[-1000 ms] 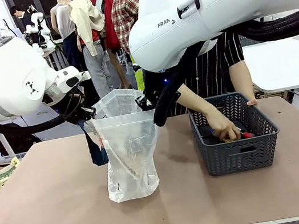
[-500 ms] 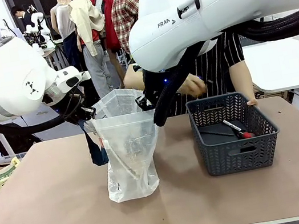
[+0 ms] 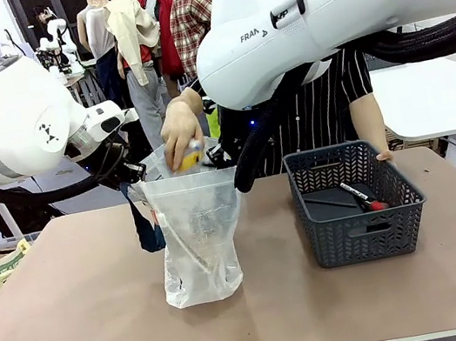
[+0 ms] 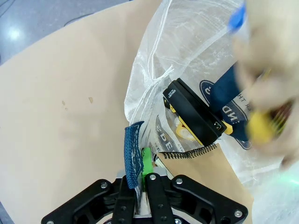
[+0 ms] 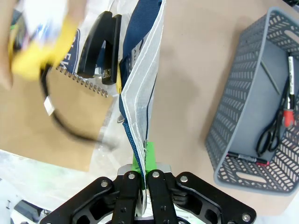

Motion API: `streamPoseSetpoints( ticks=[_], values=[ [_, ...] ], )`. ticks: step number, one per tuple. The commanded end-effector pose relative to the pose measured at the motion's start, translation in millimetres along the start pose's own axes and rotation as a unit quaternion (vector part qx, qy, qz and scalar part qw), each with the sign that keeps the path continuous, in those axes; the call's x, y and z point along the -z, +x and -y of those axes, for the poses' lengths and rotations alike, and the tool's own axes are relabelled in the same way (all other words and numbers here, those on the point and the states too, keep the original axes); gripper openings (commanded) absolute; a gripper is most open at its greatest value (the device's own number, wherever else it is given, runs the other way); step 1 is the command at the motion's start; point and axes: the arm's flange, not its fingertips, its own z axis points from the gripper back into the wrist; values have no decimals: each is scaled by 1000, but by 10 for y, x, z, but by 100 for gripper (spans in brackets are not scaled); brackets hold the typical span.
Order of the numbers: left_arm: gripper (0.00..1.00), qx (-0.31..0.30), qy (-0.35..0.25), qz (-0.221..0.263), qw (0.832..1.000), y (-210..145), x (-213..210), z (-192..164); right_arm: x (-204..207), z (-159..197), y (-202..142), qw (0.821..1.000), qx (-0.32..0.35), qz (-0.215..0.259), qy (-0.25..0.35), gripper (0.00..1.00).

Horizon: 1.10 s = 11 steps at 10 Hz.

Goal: Transfer purchased items from the store into the shopping bag.
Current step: Move the Reusable shopping bag to the right side of the table.

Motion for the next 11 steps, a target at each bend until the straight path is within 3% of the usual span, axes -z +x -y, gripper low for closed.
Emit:
streamPoseSetpoints(
  ticks=[1, 11],
  values=[
    [0, -1, 1, 0, 1000, 0, -3, -12, 4, 11, -6, 1000, -1, 0, -2, 0],
    [0, -1, 1, 0, 1000, 0, -3, -12, 4, 11, -6, 1000, -1, 0, -2, 0]
  ],
)
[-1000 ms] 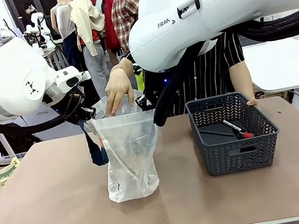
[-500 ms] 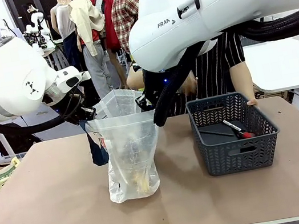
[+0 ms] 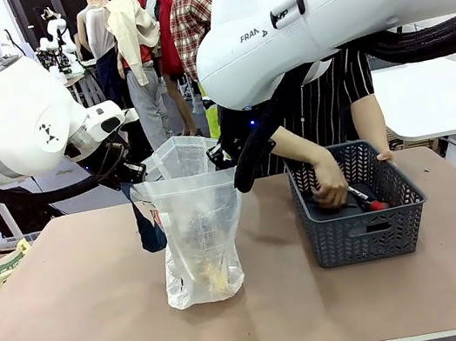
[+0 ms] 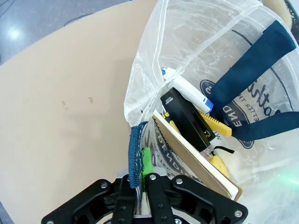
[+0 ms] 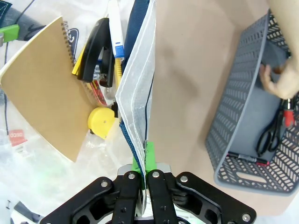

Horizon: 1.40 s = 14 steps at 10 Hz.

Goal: Transfer purchased items from the store into the shopping bag.
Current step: Move the Reusable shopping bag to the right side of the table.

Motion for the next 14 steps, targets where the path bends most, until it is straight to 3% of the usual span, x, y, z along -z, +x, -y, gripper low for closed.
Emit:
streamPoseSetpoints(
  ticks=[1, 14],
  values=[
    [0, -1, 1, 0, 1000, 0, -5, -11, 3, 12, -6, 1000, 0, 0, -2, 0],
    [0, -1, 1, 0, 1000, 0, -5, -11, 3, 12, -6, 1000, 0, 0, -2, 0]
  ],
)
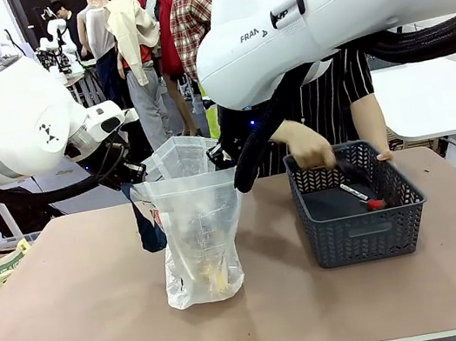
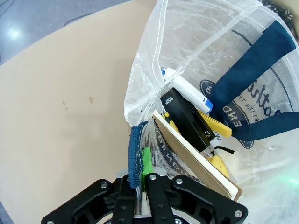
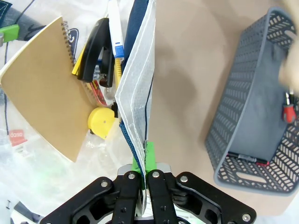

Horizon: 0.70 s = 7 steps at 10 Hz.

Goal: Transfer purchased items from the store into the shopping bag.
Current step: Move the Reusable shopping bag to the right side of the table.

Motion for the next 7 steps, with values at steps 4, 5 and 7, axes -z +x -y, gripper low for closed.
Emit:
streamPoseSetpoints(
  ticks=[4, 5, 7],
  values=[
    [0, -1, 1, 0, 1000, 0, -5, -11, 3, 12, -6, 1000, 0, 0, -2, 0],
    [0, -1, 1, 0, 1000, 0, -5, -11, 3, 12, -6, 1000, 0, 0, -2, 0],
    [0, -1, 1, 0, 1000, 0, -5, -11, 3, 12, -6, 1000, 0, 0, -2, 0]
  ],
)
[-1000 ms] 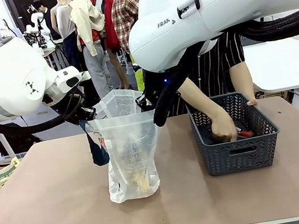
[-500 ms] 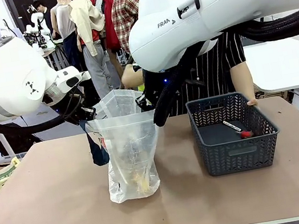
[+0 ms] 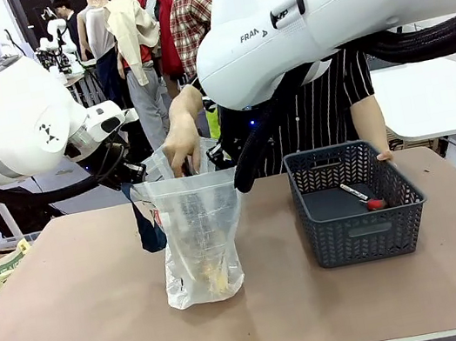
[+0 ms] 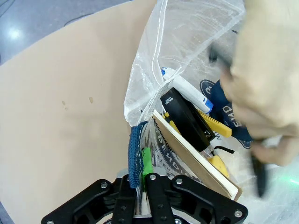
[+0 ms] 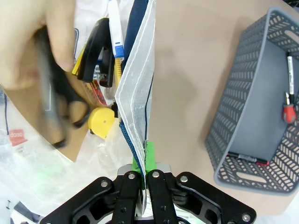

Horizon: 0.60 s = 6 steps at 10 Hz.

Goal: Transfer purchased items from the store into the shopping bag.
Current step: Move the Reusable shopping bag to the right side of the table.

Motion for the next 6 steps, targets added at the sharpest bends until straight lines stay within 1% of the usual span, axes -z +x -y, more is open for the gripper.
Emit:
streamPoseSetpoints(
  ticks=[1, 6],
  values=[
    [0, -1, 1, 0, 1000, 0, -5, -11, 3, 12, -6, 1000, 0, 0, -2, 0],
    [0, -1, 1, 0, 1000, 0, -5, -11, 3, 12, -6, 1000, 0, 0, -2, 0]
  ],
)
